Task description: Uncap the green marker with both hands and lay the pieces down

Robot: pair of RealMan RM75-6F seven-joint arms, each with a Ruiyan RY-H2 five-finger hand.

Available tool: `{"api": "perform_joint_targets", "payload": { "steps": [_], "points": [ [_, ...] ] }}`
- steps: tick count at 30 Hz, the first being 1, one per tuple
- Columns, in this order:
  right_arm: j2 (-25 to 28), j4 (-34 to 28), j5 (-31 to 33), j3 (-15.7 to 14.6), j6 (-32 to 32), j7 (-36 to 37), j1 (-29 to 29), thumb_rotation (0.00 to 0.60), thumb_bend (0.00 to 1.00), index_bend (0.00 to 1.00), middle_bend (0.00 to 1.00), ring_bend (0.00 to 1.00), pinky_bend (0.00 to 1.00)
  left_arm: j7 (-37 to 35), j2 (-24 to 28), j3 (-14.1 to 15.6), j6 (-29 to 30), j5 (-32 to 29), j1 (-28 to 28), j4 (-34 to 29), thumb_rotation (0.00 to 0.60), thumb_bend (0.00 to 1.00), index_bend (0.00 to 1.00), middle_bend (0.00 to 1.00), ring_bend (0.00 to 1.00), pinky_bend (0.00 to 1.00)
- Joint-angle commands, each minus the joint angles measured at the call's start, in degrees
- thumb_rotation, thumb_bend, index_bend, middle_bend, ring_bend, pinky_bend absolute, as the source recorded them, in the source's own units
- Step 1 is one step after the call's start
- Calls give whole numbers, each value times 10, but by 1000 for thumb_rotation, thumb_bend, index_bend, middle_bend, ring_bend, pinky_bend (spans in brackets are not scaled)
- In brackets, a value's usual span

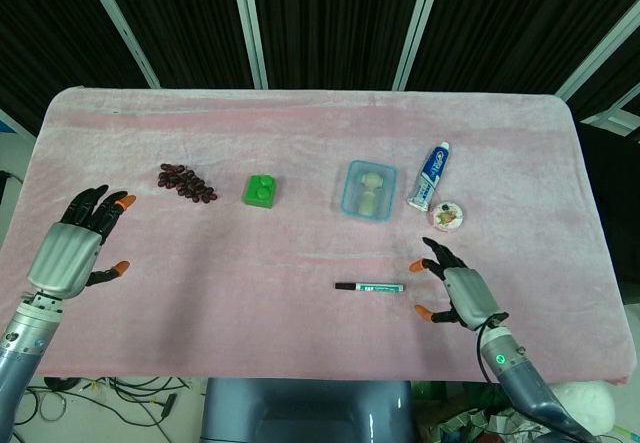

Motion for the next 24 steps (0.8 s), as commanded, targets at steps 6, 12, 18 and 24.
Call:
{"api": "perform_joint_targets", "payload": {
  "steps": [6,12,18,24],
  "points": [
    [-71,2,94,22,3,-92,33,600,153,399,0,24,152,1,-10,-2,-8,-1,-3,7,600,137,115,129,0,100],
    [-115,17,175,35,14,-146,54,600,181,412,0,23,152,5,-17,0,-14,-2,-3,13,600,138,115,129,0,99],
    [-162,46,200,31,38,-190,66,600,191,427,0,23,152,12,-21,-1,-17,0,-4,13,600,138,115,129,0,99],
    [-203,80,211,31,46,-208,75,600,204,452,0,22,152,19,-22,0,-17,2,-2,13,600,138,115,129,0,99]
  ]
}}
